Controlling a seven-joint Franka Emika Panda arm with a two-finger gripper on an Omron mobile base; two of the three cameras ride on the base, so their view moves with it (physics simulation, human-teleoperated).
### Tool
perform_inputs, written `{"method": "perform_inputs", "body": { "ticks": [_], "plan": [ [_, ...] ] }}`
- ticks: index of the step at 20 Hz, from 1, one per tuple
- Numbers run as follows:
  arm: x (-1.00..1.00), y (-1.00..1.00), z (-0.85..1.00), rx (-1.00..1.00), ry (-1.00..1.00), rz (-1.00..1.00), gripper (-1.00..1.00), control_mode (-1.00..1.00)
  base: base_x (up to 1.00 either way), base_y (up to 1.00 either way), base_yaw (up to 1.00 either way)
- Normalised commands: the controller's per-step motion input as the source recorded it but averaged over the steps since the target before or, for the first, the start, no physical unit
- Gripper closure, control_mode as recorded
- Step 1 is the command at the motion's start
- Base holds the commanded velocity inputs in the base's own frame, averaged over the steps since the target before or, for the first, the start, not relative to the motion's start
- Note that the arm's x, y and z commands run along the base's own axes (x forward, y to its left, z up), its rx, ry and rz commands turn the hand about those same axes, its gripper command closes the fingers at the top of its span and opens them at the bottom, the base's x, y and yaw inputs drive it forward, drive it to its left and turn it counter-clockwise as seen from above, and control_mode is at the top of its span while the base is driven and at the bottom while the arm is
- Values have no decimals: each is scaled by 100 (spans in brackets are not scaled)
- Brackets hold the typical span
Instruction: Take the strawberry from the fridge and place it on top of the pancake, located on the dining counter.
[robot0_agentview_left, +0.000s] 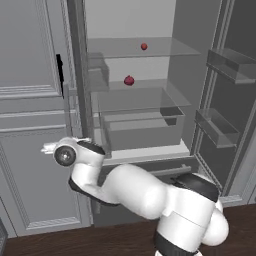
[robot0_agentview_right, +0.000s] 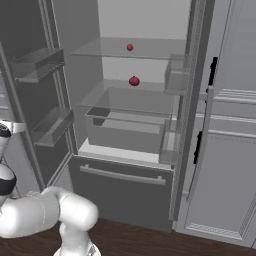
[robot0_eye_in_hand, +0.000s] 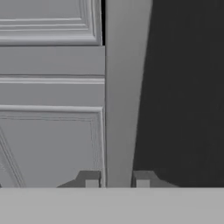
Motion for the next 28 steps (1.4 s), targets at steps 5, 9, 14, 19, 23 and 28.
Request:
{"method": "perform_inputs", "body": {
  "ticks": [5,9,14,19,23,28],
  "plan": [
    [-53,100,2,1,-3,0,100,-100,0,0,0],
    [-100,64,35,3,0,0,100,-100,0,0,0],
    [-95,-55,66,-4,11,0,100,-100,0,0,0],
    [-32,-100,68,-12,25,0,100,-100,0,0,0],
    [-16,-100,28,-14,18,0,100,-100,0,0,0],
    [-19,-100,1,-20,10,0,100,-100,0,0,0]
  ]
}}
